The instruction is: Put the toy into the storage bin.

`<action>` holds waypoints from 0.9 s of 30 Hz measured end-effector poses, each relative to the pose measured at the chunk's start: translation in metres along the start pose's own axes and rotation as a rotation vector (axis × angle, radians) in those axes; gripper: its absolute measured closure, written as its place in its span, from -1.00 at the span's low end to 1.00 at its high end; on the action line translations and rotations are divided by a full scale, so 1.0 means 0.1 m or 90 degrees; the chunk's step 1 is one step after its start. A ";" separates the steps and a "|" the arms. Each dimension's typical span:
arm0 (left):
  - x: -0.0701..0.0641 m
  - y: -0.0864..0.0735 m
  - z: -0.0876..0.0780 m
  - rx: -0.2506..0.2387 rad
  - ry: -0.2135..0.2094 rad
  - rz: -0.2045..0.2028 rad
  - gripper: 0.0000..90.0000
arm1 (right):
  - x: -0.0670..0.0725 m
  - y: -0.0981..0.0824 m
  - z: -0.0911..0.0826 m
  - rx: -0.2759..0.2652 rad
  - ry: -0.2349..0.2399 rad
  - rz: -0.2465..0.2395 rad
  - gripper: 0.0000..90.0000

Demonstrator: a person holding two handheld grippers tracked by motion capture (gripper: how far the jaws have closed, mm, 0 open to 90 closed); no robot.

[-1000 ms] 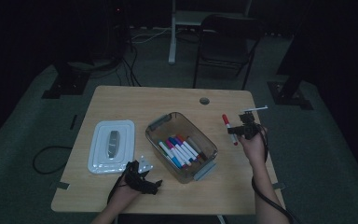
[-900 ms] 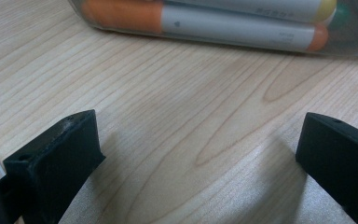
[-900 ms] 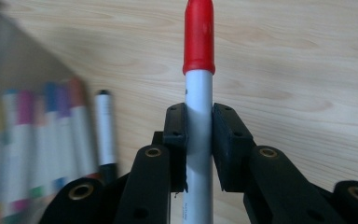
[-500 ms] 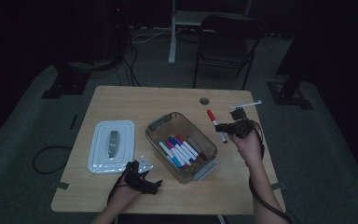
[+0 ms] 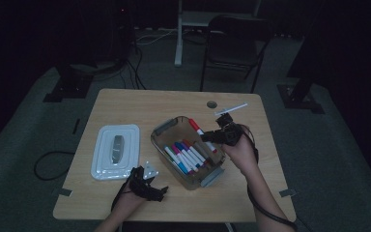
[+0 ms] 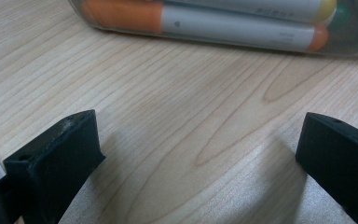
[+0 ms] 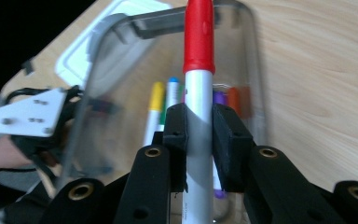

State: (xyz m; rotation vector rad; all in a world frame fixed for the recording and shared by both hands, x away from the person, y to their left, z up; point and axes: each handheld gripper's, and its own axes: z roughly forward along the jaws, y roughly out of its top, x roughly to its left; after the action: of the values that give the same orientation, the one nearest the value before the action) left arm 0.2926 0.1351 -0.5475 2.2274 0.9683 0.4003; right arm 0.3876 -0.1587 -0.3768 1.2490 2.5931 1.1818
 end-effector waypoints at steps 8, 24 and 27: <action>0.00 0.00 0.00 0.000 0.000 0.000 -0.99 | 0.20 0.07 0.37 0.062 0.032 -0.031 0.70; 0.00 0.00 0.00 0.001 -0.001 0.000 -0.99 | 0.44 0.13 0.90 0.157 0.059 -0.058 0.70; 0.00 0.00 0.00 0.001 -0.001 0.000 -0.99 | 0.44 0.13 0.99 0.171 0.062 -0.053 0.70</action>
State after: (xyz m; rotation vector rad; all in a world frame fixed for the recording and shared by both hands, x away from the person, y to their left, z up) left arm 0.2926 0.1352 -0.5473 2.2287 0.9681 0.3987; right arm 0.3989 -0.0625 -0.4264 1.1326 2.9223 0.9276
